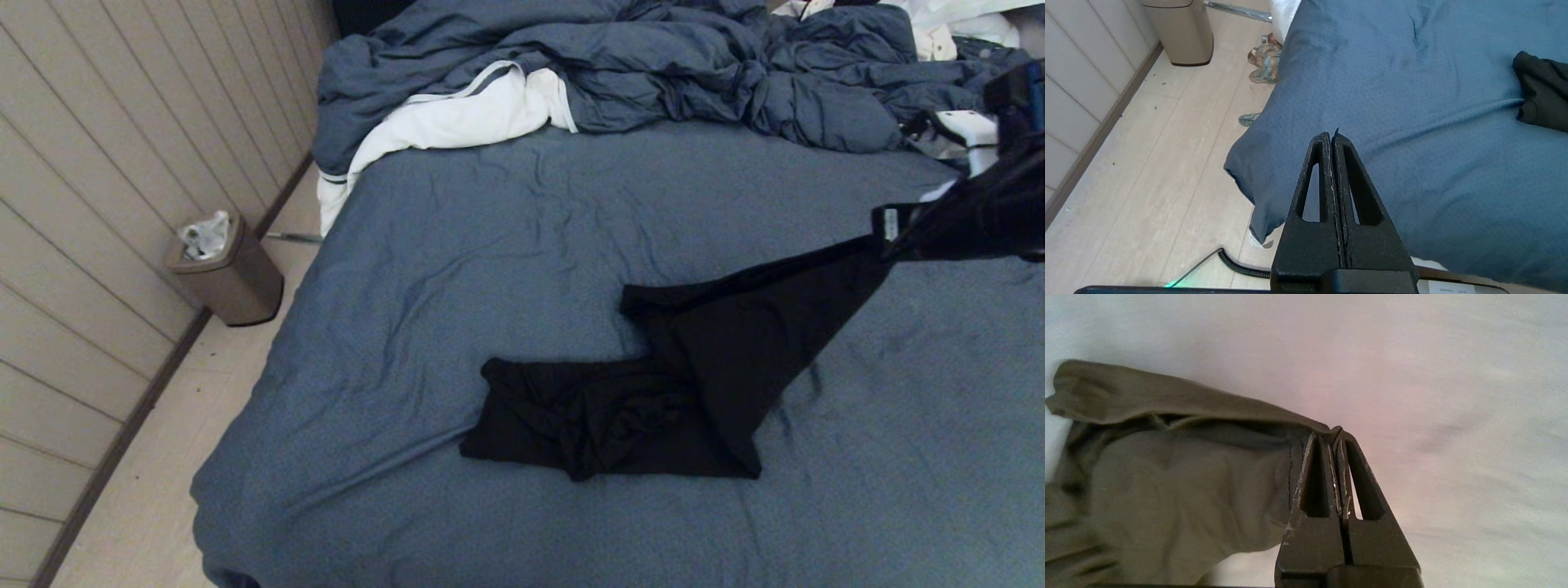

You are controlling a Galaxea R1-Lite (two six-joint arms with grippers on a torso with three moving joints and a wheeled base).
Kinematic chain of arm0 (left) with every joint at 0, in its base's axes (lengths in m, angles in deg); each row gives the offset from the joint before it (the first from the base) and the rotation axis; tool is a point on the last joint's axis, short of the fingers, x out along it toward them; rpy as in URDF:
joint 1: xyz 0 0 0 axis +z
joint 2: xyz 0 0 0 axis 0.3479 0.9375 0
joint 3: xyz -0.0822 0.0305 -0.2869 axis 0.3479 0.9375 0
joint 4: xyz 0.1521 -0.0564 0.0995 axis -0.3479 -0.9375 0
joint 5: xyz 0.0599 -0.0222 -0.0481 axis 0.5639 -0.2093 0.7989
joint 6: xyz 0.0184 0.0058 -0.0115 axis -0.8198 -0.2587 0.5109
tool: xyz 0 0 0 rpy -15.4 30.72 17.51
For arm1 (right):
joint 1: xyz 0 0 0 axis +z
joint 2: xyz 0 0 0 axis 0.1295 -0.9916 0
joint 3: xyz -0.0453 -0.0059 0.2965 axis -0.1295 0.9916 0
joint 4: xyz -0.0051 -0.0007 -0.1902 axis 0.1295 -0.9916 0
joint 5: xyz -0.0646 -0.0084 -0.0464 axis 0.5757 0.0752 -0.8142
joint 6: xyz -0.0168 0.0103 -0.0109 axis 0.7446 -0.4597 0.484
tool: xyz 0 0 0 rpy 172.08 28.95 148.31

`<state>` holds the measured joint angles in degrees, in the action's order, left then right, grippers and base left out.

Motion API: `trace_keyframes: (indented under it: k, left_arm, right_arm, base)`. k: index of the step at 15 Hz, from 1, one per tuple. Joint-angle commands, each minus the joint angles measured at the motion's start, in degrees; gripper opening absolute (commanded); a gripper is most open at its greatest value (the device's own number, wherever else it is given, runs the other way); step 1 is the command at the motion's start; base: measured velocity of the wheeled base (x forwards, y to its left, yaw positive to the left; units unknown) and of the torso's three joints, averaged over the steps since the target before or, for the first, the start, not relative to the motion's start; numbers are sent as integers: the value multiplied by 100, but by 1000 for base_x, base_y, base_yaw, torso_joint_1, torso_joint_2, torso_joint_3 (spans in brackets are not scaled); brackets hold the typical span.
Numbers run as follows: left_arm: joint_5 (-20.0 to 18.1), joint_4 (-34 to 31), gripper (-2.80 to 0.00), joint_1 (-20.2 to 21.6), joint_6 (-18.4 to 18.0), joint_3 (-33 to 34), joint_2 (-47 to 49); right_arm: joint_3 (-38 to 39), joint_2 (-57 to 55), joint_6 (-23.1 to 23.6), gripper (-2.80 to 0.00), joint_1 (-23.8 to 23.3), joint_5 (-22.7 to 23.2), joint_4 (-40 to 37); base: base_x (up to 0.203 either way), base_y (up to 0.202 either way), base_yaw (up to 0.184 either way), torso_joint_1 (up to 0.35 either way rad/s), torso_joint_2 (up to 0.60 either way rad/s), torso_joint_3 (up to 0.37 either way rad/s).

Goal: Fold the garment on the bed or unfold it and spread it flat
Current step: Unford the black T-shirt

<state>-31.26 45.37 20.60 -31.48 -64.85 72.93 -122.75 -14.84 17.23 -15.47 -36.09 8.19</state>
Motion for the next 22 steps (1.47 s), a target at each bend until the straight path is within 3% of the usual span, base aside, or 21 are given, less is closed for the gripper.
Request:
trace_keyframes:
  k: [1, 8, 12, 15, 18, 22]
  left_arm:
    - [2, 2, -280, 2, 3, 0, 7]
    - [2, 2, -280, 2, 3, 0, 7]
    - [2, 2, -280, 2, 3, 0, 7]
    - [2, 2, -280, 2, 3, 0, 7]
    - [2, 2, -280, 2, 3, 0, 7]
    - [2, 2, -280, 2, 3, 0, 7]
  right_arm:
    - [297, -200, 203, -280, -977, 151, 430]
    - [1351, -1213, 776, -280, -2989, 599, 2453]
    - [1749, -1330, 995, -280, -3783, 930, 2760]
    - [2693, -1256, 1173, -280, -4081, 1334, 3095]
    - [3688, -1260, 1419, -280, -4184, 1428, 4222]
    - [4060, -1275, 1487, -280, -4226, 1553, 4664]
  base:
    - [0, 0, 0, 0, 0, 0]
    - [0, 0, 0, 0, 0, 0]
    - [0, 0, 0, 0, 0, 0]
    - [0, 0, 0, 0, 0, 0]
    - [0, 0, 0, 0, 0, 0]
    - [0, 0, 0, 0, 0, 0]
